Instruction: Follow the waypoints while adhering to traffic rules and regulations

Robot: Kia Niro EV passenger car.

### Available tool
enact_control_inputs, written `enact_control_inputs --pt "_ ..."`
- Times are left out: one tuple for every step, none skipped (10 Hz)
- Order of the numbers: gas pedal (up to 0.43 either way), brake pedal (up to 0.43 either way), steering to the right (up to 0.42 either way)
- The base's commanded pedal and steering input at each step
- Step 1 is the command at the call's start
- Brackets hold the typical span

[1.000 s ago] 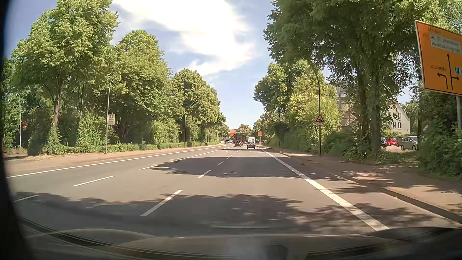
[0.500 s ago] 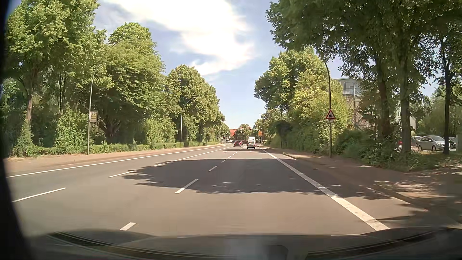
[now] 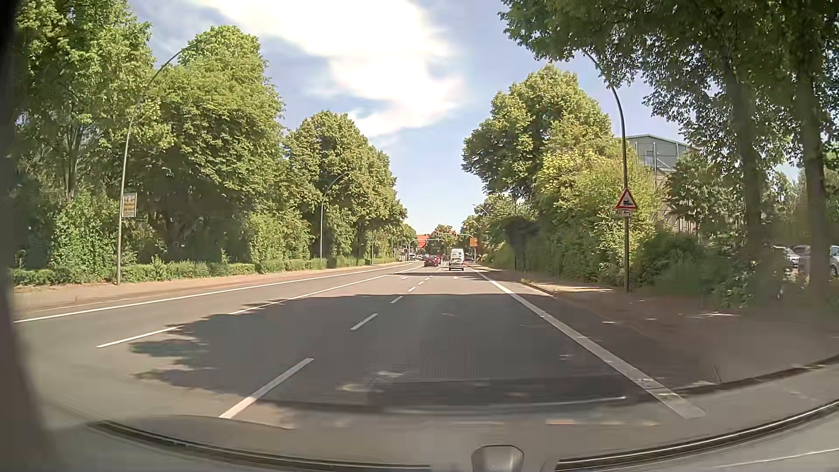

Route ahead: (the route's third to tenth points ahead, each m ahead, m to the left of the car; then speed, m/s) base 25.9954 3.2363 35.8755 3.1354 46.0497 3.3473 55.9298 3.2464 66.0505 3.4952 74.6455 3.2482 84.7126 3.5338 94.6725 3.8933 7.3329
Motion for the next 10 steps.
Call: enact_control_inputs --pt "0.138 0.006 0.004" --pt "0.138 0.006 0.003" --pt "0.138 0.006 0.004" --pt "0.138 0.006 0.004" --pt "0.138 0.006 0.003" --pt "0.138 0.006 0.004" --pt "0.138 0.006 0.003" --pt "0.138 0.006 0.003" --pt "0.138 0.006 0.004" --pt "0.138 0.006 0.004"
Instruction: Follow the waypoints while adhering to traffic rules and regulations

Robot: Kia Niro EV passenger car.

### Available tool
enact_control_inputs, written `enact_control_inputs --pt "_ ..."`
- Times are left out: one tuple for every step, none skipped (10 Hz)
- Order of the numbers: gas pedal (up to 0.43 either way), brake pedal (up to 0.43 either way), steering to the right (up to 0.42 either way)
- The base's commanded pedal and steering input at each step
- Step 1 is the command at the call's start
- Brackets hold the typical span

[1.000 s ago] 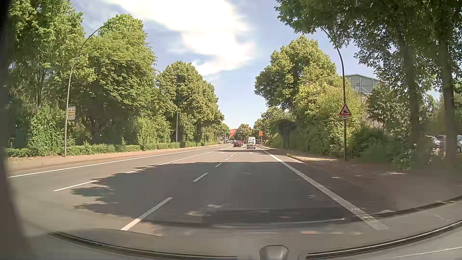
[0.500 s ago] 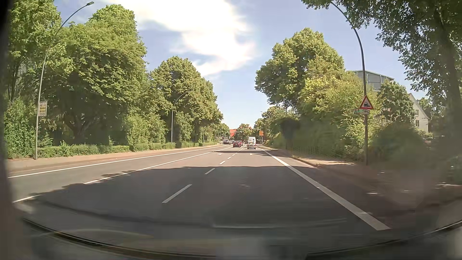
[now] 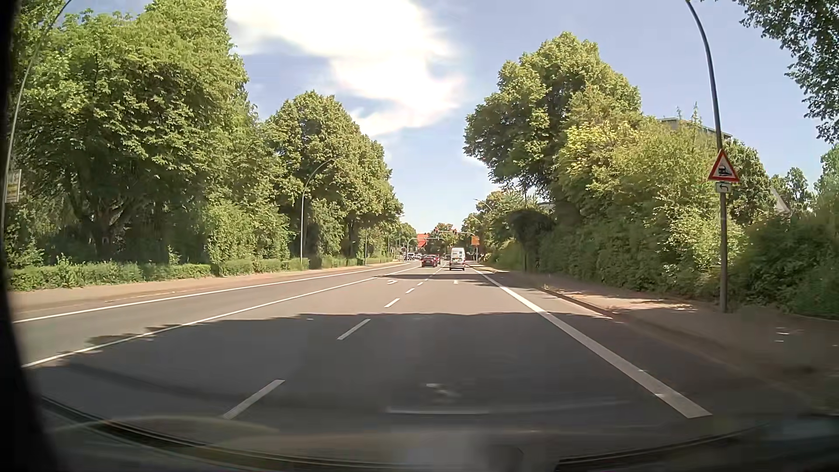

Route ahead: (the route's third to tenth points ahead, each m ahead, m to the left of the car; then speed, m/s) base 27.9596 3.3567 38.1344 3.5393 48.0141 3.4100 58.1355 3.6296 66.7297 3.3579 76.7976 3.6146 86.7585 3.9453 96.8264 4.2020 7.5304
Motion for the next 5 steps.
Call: enact_control_inputs --pt "0.138 0.006 0.003" --pt "0.138 0.006 0.004" --pt "0.138 0.006 0.004" --pt "0.13 0.006 0.004" --pt "0.13 0.006 0.004"
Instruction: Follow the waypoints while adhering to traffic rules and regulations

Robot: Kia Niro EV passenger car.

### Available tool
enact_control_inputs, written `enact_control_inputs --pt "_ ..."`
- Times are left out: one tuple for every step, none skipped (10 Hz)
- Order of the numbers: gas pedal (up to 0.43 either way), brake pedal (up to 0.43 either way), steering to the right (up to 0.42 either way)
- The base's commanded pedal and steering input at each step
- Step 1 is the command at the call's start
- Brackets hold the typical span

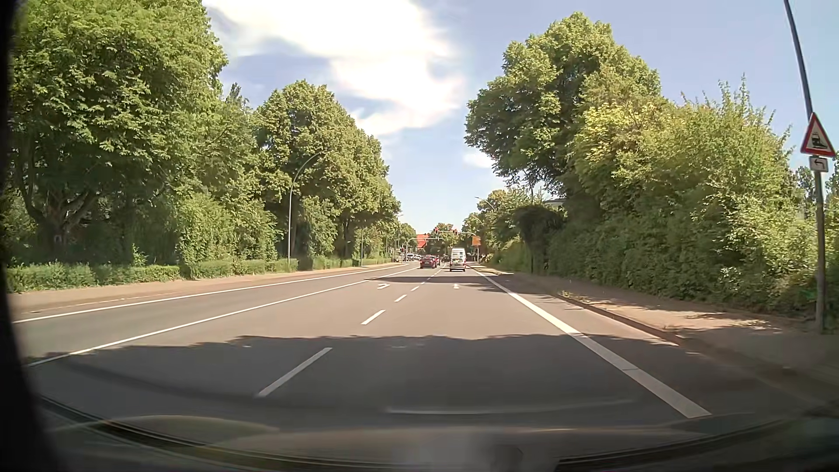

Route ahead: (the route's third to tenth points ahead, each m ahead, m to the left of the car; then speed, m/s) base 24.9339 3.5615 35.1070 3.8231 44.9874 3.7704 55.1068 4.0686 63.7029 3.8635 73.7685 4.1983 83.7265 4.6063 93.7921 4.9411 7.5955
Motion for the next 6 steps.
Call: enact_control_inputs --pt "0.13 0.006 0.004" --pt "0.13 0.006 0.004" --pt "0.13 0.006 0.004" --pt "0.13 0.006 0.004" --pt "0.13 0.006 0.004" --pt "0.13 0.006 0.004"
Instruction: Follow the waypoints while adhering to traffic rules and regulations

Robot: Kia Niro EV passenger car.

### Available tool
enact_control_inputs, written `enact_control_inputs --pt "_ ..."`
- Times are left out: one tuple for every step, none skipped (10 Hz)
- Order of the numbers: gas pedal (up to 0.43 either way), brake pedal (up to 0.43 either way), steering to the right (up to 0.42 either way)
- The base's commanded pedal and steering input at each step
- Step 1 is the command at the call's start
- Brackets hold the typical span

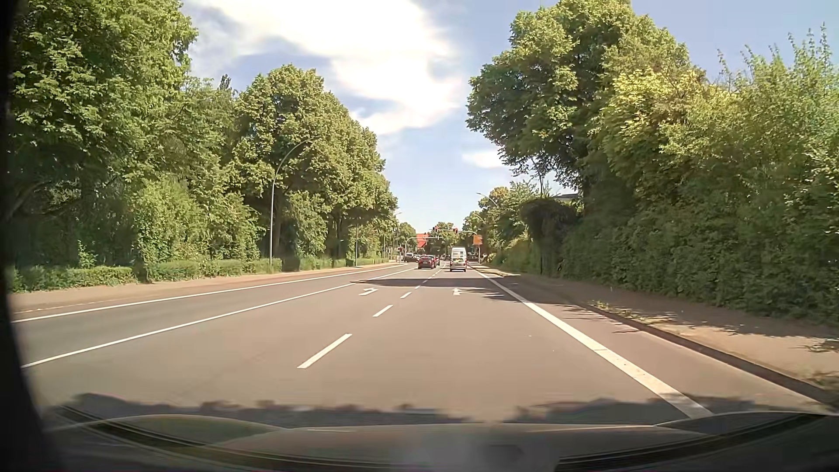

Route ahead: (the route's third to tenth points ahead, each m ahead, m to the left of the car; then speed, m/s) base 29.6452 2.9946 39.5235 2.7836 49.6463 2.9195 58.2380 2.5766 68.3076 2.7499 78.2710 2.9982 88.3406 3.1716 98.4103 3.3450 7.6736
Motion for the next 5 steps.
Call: enact_control_inputs --pt "0.13 0.006 0.004" --pt "0.13 0.006 0.004" --pt "0.13 0.006 0.004" --pt "0.13 0.006 0.004" --pt "0.13 0.006 0.004"
